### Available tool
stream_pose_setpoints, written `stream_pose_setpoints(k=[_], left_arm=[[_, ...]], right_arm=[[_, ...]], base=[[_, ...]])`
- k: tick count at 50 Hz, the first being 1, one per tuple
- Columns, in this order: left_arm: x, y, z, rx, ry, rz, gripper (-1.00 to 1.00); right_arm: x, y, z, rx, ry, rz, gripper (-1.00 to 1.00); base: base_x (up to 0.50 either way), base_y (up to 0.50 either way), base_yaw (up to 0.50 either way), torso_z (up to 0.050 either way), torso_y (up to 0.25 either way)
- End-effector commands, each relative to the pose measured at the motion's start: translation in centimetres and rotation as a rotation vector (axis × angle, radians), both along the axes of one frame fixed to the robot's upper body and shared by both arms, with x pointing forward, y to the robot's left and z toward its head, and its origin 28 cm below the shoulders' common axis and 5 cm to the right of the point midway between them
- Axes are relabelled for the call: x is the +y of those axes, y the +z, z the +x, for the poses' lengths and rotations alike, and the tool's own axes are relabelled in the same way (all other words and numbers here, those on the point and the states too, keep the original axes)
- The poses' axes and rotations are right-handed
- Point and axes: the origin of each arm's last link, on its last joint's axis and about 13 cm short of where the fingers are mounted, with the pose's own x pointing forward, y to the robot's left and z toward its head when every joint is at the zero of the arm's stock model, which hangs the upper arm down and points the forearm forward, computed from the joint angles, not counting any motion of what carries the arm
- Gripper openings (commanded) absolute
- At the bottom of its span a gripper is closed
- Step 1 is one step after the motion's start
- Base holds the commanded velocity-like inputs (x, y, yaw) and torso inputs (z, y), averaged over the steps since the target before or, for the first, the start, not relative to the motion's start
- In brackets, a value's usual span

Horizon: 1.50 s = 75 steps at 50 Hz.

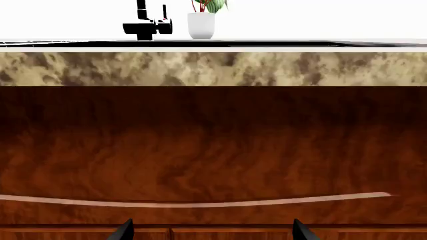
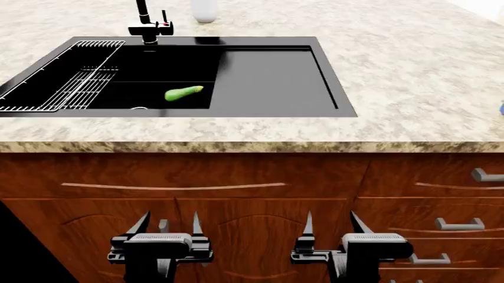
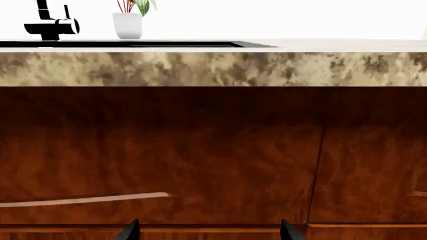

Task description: Pick the bottle and mug and place them in the sink. Then turn on the water.

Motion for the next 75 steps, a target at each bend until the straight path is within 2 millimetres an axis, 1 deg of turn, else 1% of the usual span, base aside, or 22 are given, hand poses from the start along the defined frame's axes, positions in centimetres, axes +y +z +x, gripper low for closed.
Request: stream_pose_setpoints(k=[1, 9, 18, 20, 22, 23, 28, 33, 35, 38, 39, 43, 45, 48, 50, 53, 55, 57, 61, 68, 75], left_arm=[[0.0, 0.0, 0.0, -0.001, 0.0, 0.001, 1.0], [0.1, 0.1, 0.0, 0.004, -0.005, -0.026, 1.0], [0.0, 0.4, -0.1, -0.003, -0.028, -0.049, 1.0], [0.1, 0.7, -0.1, 0.003, -0.037, -0.06, 1.0], [0.2, 1.6, -0.2, 0.005, -0.061, -0.069, 1.0], [0.3, 2.5, -0.2, -0.005, -0.07, -0.072, 1.0], [1.3, 9.1, 0.3, -0.071, -0.098, -0.066, 1.0], [1.6, 14.5, 0.7, -0.117, -0.149, -0.026, 1.0], [1.7, 16.7, 1.1, -0.143, -0.171, -0.017, 1.0], [1.9, 20.7, 2.0, -0.189, -0.194, -0.018, 1.0], [1.9, 21.8, 2.3, -0.202, -0.2, -0.017, 1.0], [2.1, 25.8, 3.8, -0.227, -0.209, -0.009, 1.0], [2.2, 27.3, 4.7, -0.222, -0.206, -0.011, 1.0], [2.6, 29.6, 6.1, -0.202, -0.183, -0.046, 1.0], [2.7, 31.0, 6.8, -0.178, -0.211, -0.093, 1.0], [3.2, 32.1, 8.1, -0.123, -0.18, -0.135, 1.0], [3.6, 32.6, 8.8, -0.118, -0.147, -0.18, 1.0], [3.8, 32.4, 9.2, -0.114, -0.126, -0.205, 1.0], [4.0, 31.8, 9.1, -0.107, -0.112, -0.195, 1.0], [4.0, 32.2, 8.7, -0.109, -0.139, -0.156, 1.0], [3.8, 32.1, 8.6, -0.106, -0.16, -0.152, 1.0]], right_arm=[[0.0, 0.0, 0.0, 0.001, -0.001, 0.002, 1.0], [0.1, -0.1, 0.1, 0.005, 0.001, 0.007, 1.0], [0.1, -0.1, 0.1, 0.005, -0.006, 0.009, 1.0], [-0.1, 0.2, 0.1, 0.001, -0.016, 0.004, 1.0], [-0.3, 1.1, 0.3, -0.016, -0.031, 0.001, 1.0], [-0.5, 1.9, 0.5, -0.029, -0.038, -0.003, 1.0], [-1.5, 7.6, 1.8, -0.116, -0.063, -0.037, 1.0], [-2.5, 12.3, 2.4, -0.176, -0.097, -0.083, 1.0], [-2.8, 14.2, 2.8, -0.197, -0.102, -0.103, 1.0], [-3.3, 17.9, 3.7, -0.228, -0.106, -0.144, 1.0], [-3.4, 19.0, 4.1, -0.236, -0.104, -0.147, 1.0], [-4.1, 23.6, 5.7, -0.272, -0.102, -0.146, 1.0], [-4.4, 25.5, 6.5, -0.28, -0.104, -0.145, 1.0], [-4.8, 27.7, 7.8, -0.28, -0.105, -0.146, 1.0], [-5.1, 28.8, 8.7, -0.275, -0.109, -0.147, 1.0], [-5.5, 30.2, 9.8, -0.269, -0.113, -0.146, 1.0], [-5.6, 30.7, 10.3, -0.263, -0.103, -0.141, 1.0], [-5.7, 31.0, 10.5, -0.255, -0.095, -0.135, 1.0], [-5.7, 31.1, 10.4, -0.251, -0.073, -0.11, 1.0], [-6.0, 31.2, 10.0, -0.254, -0.08, -0.109, 1.0], [-6.2, 30.9, 9.7, -0.248, -0.085, -0.108, 1.0]], base=[[0.0, 0.0, 0.0, 0.0, 0.0], [0.0, 0.0, 0.0, 0.0, 0.0], [0.0, 0.0, 0.0, 0.049, 0.0], [0.0, 0.0, 0.0, 0.05, 0.0], [0.0, 0.0, 0.0, 0.05, 0.0], [0.0, 0.0, 0.0, 0.05, 0.0], [0.0, 0.0, 0.0, 0.05, 0.0], [0.0, 0.0, 0.0, 0.05, 0.0], [0.0, 0.0, 0.0, 0.05, 0.0], [0.0, 0.0, 0.0, 0.05, 0.0], [0.0, 0.0, 0.0, 0.05, 0.0], [0.0, 0.0, 0.0, 0.05, 0.0], [0.0, 0.0, 0.0, 0.05, 0.0], [0.0, 0.0, 0.0, 0.049, 0.0], [0.0, 0.0, 0.0, 0.015, 0.0], [0.0, 0.0, 0.0, 0.0, 0.0], [0.0, 0.0, 0.0, 0.0, 0.0], [0.0, 0.0, 0.0, 0.0, 0.0], [0.0, -0.44, 0.0, 0.0, 0.0], [0.0, -0.5, 0.0, 0.0, 0.0], [0.0, -0.5, 0.0, 0.0, 0.0]])
